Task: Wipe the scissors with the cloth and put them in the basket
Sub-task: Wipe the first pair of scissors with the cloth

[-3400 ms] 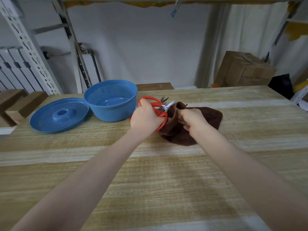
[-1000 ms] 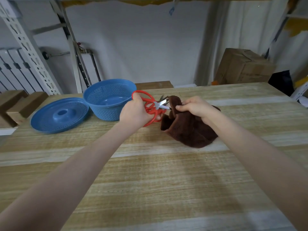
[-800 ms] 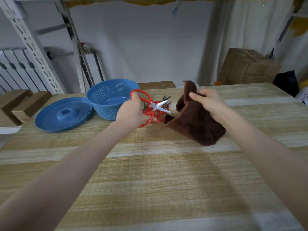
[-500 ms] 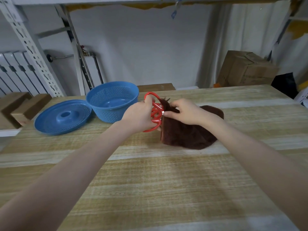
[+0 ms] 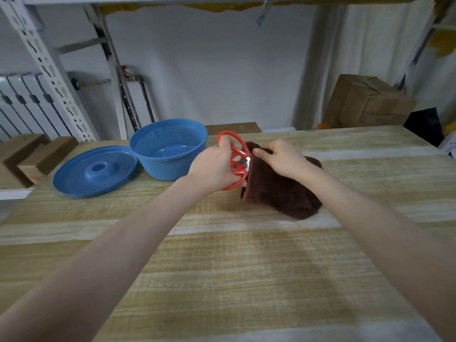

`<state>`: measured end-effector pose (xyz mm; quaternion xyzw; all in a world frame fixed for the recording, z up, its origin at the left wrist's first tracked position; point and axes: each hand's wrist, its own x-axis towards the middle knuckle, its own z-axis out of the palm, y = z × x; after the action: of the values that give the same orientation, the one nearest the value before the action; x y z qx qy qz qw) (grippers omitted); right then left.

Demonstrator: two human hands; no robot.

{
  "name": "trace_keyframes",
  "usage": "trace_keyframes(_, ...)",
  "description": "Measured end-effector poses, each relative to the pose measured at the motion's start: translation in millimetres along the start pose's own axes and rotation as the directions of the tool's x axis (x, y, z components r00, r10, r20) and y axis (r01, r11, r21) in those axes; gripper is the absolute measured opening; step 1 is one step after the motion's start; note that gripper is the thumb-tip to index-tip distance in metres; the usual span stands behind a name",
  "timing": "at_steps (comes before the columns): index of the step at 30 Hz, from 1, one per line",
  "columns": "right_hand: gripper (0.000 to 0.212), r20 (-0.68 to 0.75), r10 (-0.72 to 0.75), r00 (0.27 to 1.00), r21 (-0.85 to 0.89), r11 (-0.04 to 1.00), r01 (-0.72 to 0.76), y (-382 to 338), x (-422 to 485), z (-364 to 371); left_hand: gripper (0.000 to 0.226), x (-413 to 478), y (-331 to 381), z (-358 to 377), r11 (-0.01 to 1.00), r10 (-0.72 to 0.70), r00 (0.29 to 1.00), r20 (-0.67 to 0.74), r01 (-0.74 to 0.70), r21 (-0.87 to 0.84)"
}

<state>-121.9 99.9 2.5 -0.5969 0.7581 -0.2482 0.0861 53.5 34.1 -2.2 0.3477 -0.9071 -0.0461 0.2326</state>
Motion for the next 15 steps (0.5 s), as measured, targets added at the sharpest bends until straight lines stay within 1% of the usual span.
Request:
trace_keyframes(1, 0.040, -0.019, 0.033, 0.999, 0.028, 0.999, -0.033, 4.3, -0.2, -1.0, 0.071, 0.0, -2.7, 0.5, 1.000, -0.012, 1.000, 0.015, 0.011, 0.008)
trace_keyframes(4, 0.041, -0.038, 0.065, 0.997, 0.314, 0.948, -0.050, 9.9, -5.0, -3.8, 0.072, -1.2, -10.2, -0.4, 0.998, -0.061, 0.998, 0.007, 0.061, 0.027)
trace_keyframes(6, 0.039, -0.085, 0.025, 0.996, 0.361, 0.933, 0.008, 2.6, -8.0, -2.3, 0.070, -1.0, -9.8, 0.8, 0.998, -0.062, 0.998, -0.009, 0.062, 0.005)
trace_keyframes(8, 0.034, -0.158, -0.019, 0.987, 0.341, 0.937, 0.073, -7.0, -8.0, 3.5, 0.069, -0.9, -4.3, 2.5, 0.999, -0.040, 0.999, 0.008, 0.040, -0.007)
trace_keyframes(9, 0.033, -0.178, -0.033, 0.983, 0.319, 0.944, 0.090, -10.8, -8.5, 6.3, 0.068, -1.1, -1.0, 3.8, 1.000, -0.028, 0.999, 0.018, 0.028, -0.006)
trace_keyframes(10, 0.033, -0.183, -0.061, 0.981, 0.248, 0.963, 0.106, -13.5, -9.1, 9.3, 0.065, -1.9, 1.3, 4.9, 1.000, -0.021, 1.000, 0.021, 0.021, -0.003)
trace_keyframes(12, 0.034, -0.139, -0.098, 0.985, -0.054, 0.994, 0.092, -15.7, -11.5, 15.3, 0.059, -3.0, 2.6, 5.4, 0.999, -0.031, 1.000, -0.001, 0.031, 0.007)
trace_keyframes(13, 0.035, -0.121, -0.076, 0.990, -0.183, 0.982, 0.053, -15.1, -13.0, 17.3, 0.057, -3.5, 2.0, 5.4, 0.999, -0.044, 0.999, -0.020, 0.044, 0.005)
trace_keyframes(14, 0.041, -0.138, -0.058, 0.989, -0.240, 0.970, 0.024, -14.2, -13.6, 17.3, 0.055, -3.6, 1.6, 4.7, 0.998, -0.055, 0.998, -0.039, 0.055, -0.003)
trace_keyframes(15, 0.046, -0.173, -0.046, 0.984, -0.231, 0.973, 0.005, -14.6, -14.1, 15.5, 0.055, -3.9, 1.3, 4.2, 0.998, -0.063, 0.997, -0.052, 0.062, -0.015)
